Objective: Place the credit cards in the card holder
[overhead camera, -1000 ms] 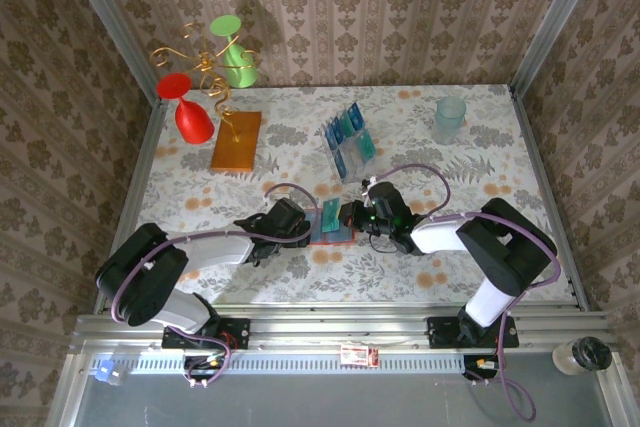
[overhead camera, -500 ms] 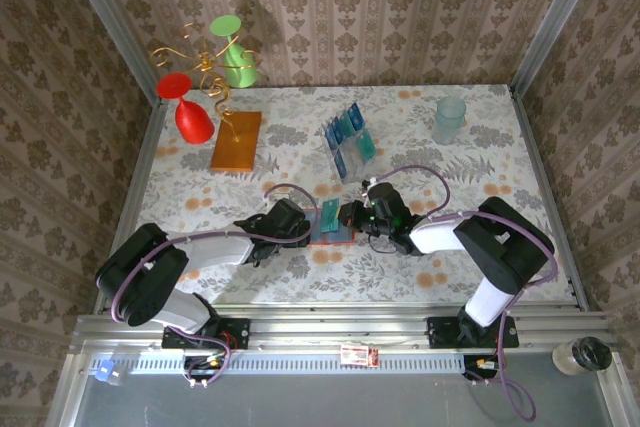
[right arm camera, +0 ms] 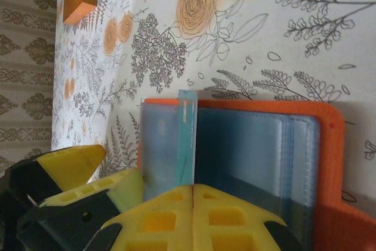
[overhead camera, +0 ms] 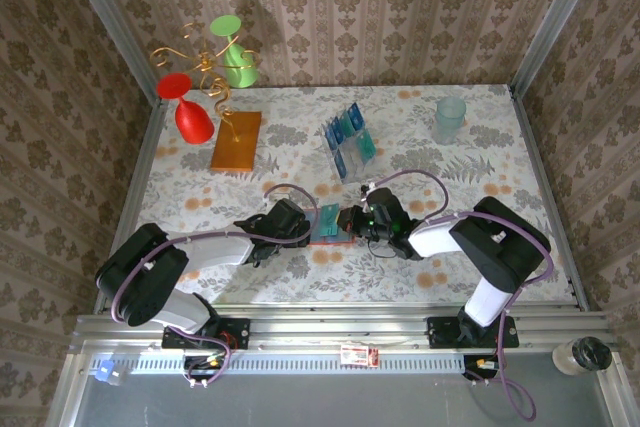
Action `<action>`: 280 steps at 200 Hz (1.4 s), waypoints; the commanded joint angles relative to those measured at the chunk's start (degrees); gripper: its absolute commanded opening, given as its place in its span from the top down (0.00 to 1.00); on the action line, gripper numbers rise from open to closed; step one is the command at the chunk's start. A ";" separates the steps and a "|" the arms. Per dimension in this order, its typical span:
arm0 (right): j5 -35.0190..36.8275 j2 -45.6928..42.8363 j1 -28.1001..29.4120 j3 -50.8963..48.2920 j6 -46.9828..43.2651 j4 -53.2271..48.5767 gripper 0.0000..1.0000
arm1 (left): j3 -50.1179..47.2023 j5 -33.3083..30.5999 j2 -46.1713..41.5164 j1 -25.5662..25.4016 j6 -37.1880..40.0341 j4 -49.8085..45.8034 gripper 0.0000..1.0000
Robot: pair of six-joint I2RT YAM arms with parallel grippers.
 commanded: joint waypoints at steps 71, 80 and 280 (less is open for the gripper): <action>1.57 1.01 1.66 -1.37 0.92 0.37 1.00 | -1.53 0.00 0.03 -0.33 -0.81 -1.12 0.00; 1.61 1.00 1.79 -1.49 0.95 0.36 1.00 | -1.51 0.03 0.03 -0.38 -0.79 -1.10 0.00; 1.11 -0.05 2.23 0.98 -1.02 -6.72 1.00 | -1.44 -0.05 0.21 -0.32 -0.81 -0.94 0.00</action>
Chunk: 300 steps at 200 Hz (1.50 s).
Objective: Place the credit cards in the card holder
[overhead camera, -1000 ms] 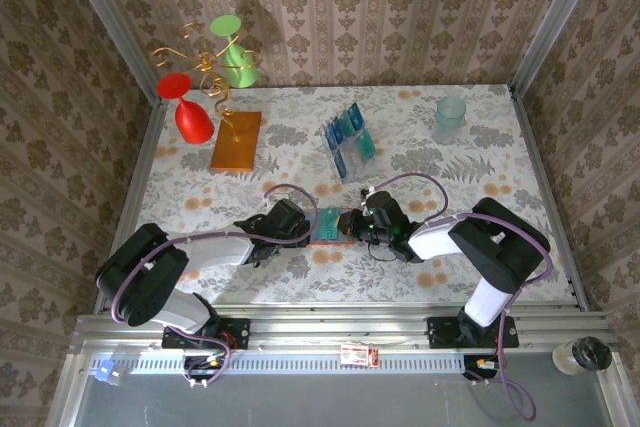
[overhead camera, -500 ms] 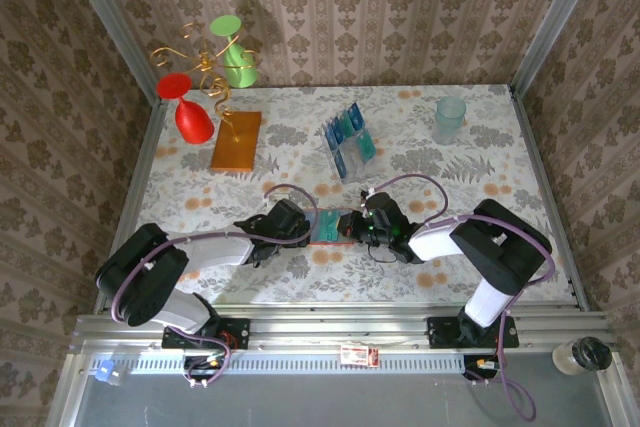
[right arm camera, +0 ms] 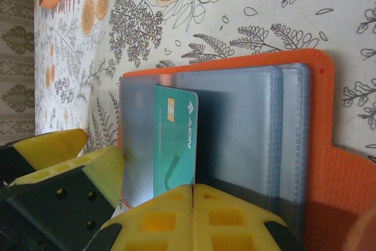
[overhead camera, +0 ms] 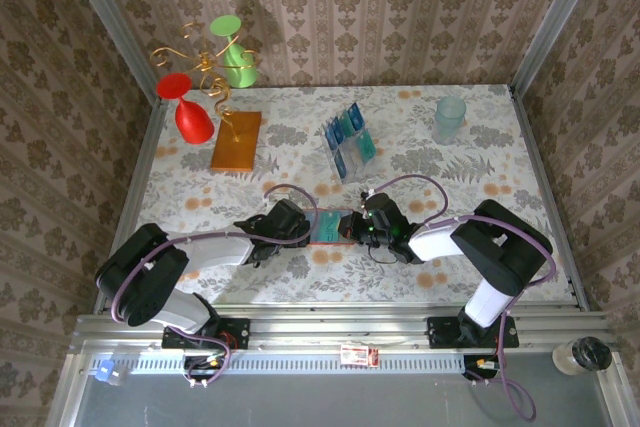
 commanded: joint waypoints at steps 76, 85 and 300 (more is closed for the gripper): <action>-2.28 4.08 0.81 4.61 -2.10 -4.97 1.00 | -1.16 0.55 0.21 -0.31 -0.80 -1.10 0.00; -2.63 4.46 0.87 4.96 -2.19 -5.32 1.00 | -1.06 0.63 0.06 -0.28 -0.68 -1.16 0.00; -2.21 8.13 1.56 27.36 -22.05 -39.35 0.90 | -2.04 2.34 -1.58 5.77 2.54 -0.81 0.00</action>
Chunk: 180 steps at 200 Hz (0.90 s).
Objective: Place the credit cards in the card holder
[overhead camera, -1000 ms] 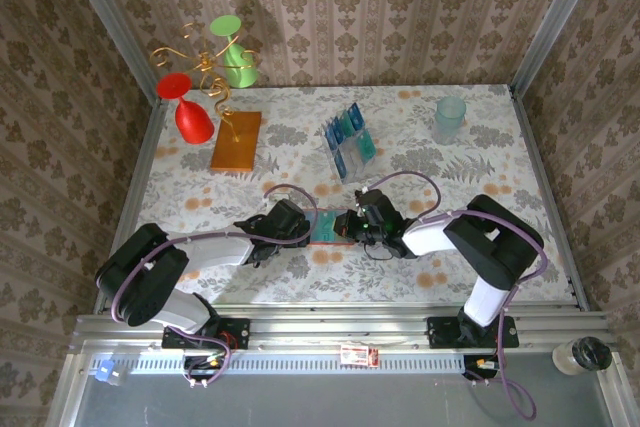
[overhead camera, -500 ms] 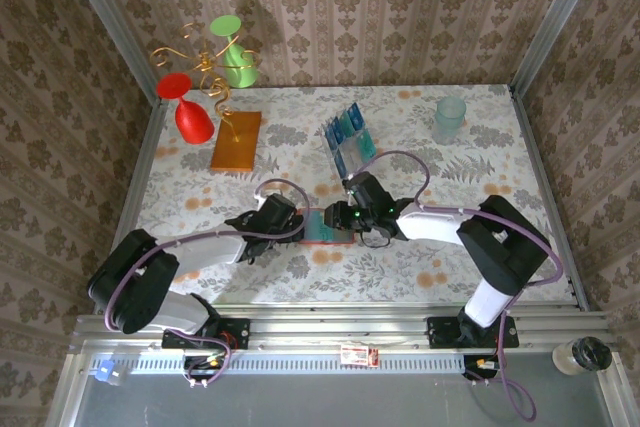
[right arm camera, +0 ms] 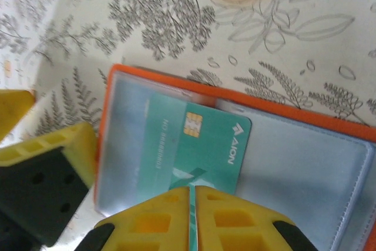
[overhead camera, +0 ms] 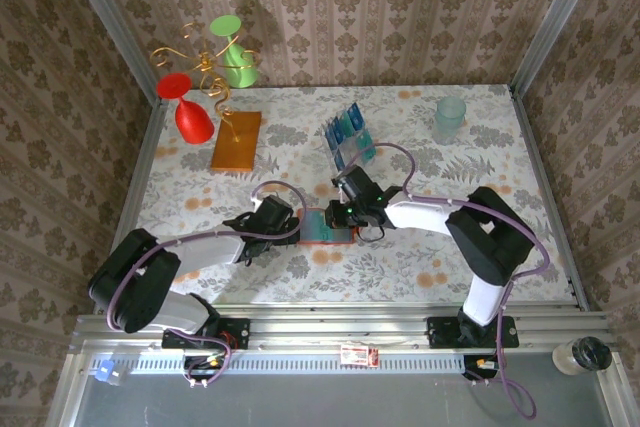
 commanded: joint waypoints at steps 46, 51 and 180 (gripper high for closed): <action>-0.67 5.91 2.51 4.89 -1.02 -2.79 0.92 | 0.13 1.10 2.48 0.50 1.96 1.25 0.00; -0.80 6.29 2.66 5.19 -0.91 -2.79 0.93 | 0.13 1.14 2.60 0.53 1.95 1.33 0.00; 1.40 1.99 1.89 7.02 -3.60 -6.80 0.93 | -0.62 0.20 -1.43 0.84 1.82 -0.85 0.00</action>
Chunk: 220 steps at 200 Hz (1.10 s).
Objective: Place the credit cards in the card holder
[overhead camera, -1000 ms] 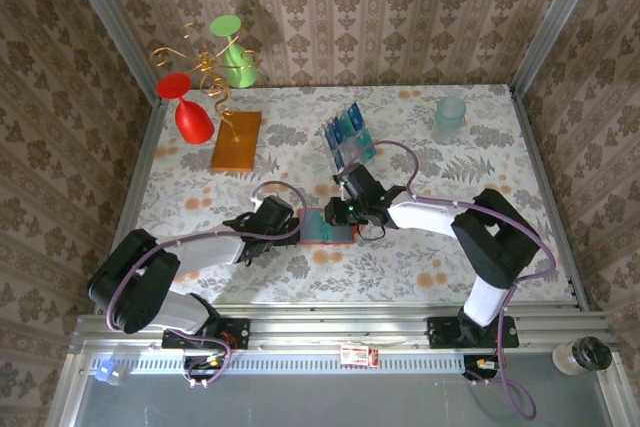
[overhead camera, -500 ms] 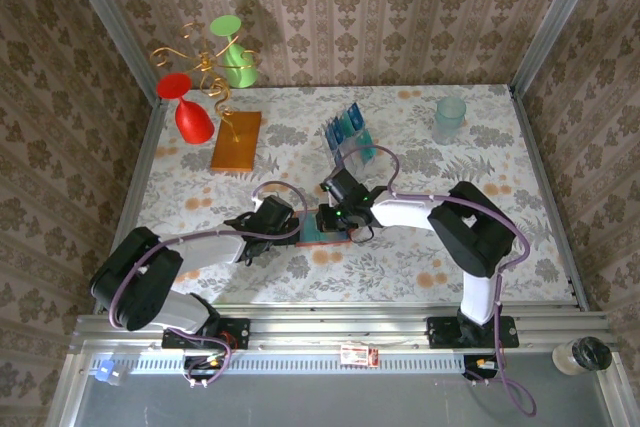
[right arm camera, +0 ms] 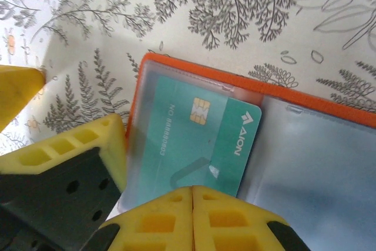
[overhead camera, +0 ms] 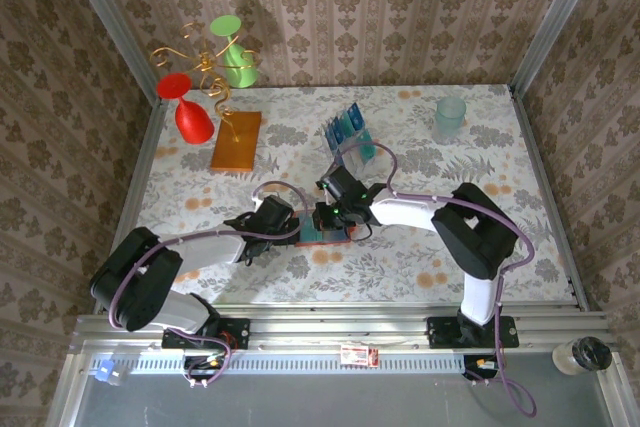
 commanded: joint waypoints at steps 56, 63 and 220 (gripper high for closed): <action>1.83 0.43 -0.86 0.38 -2.32 -2.45 0.93 | -1.73 0.11 -4.40 2.48 0.64 -3.12 0.00; 1.69 0.71 -0.90 0.40 -2.37 -2.34 0.93 | -1.82 0.27 -4.16 2.58 0.68 -3.13 0.00; -1.18 6.75 0.89 4.97 -1.44 -2.88 0.95 | 0.46 2.50 3.62 2.81 2.13 -0.59 0.00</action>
